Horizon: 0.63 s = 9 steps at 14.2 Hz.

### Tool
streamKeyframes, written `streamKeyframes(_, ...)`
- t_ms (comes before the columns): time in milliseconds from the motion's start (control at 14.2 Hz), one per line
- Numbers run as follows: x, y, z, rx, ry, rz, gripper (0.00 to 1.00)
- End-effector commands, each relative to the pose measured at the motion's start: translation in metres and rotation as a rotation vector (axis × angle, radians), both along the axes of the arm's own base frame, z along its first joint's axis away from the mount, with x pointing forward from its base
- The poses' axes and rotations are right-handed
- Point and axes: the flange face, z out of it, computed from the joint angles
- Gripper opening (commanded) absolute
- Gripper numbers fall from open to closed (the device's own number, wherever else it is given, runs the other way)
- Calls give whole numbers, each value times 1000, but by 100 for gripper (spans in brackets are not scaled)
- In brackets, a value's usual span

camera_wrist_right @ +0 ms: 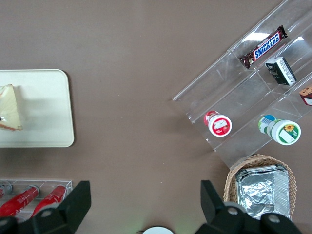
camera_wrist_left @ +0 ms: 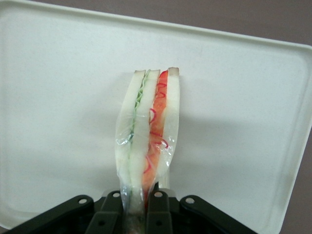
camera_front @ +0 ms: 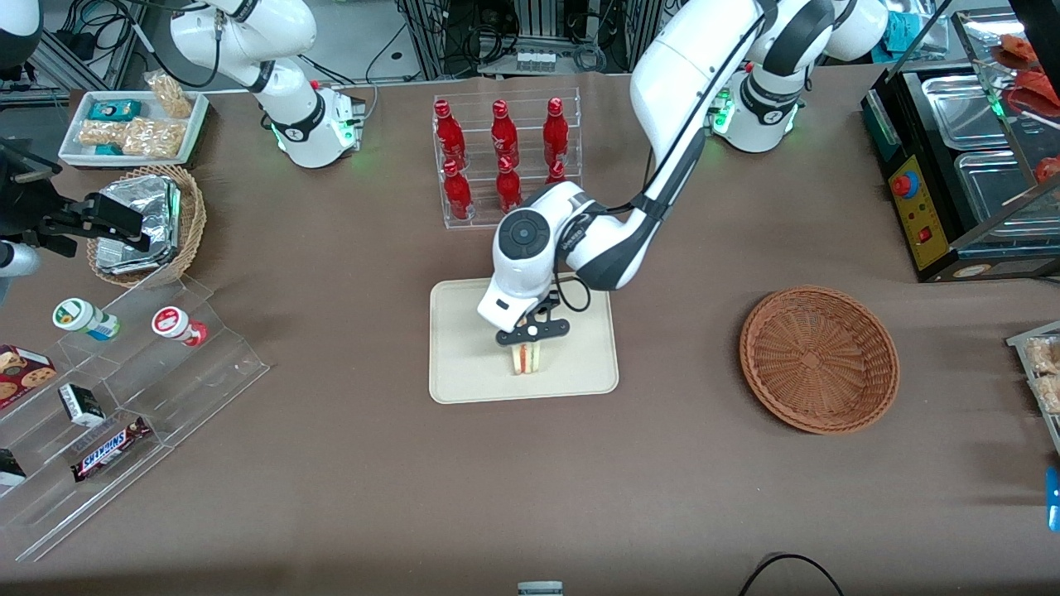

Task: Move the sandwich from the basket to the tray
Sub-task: 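Carry the sandwich with the left gripper over the cream tray, then lower the sandwich onto the tray and open the left gripper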

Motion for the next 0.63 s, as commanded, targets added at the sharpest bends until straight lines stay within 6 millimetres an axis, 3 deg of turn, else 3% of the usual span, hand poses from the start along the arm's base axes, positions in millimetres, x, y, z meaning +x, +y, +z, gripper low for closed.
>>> streamKeyframes(0,-3,-11,-4,15,-20,1,0)
streamKeyframes(140,-4,-10,-17,24,-11,4,5)
streamKeyframes(211,-4,-10,-16,21,-12,7,17)
streamKeyframes(281,-4,-11,-15,18,-13,21,80)
streamKeyframes(351,-3,-11,-10,16,-18,32,100)
streamKeyframes(421,-2,-10,-2,13,-24,34,100)
streamKeyframes(561,-2,-7,35,16,-32,35,100)
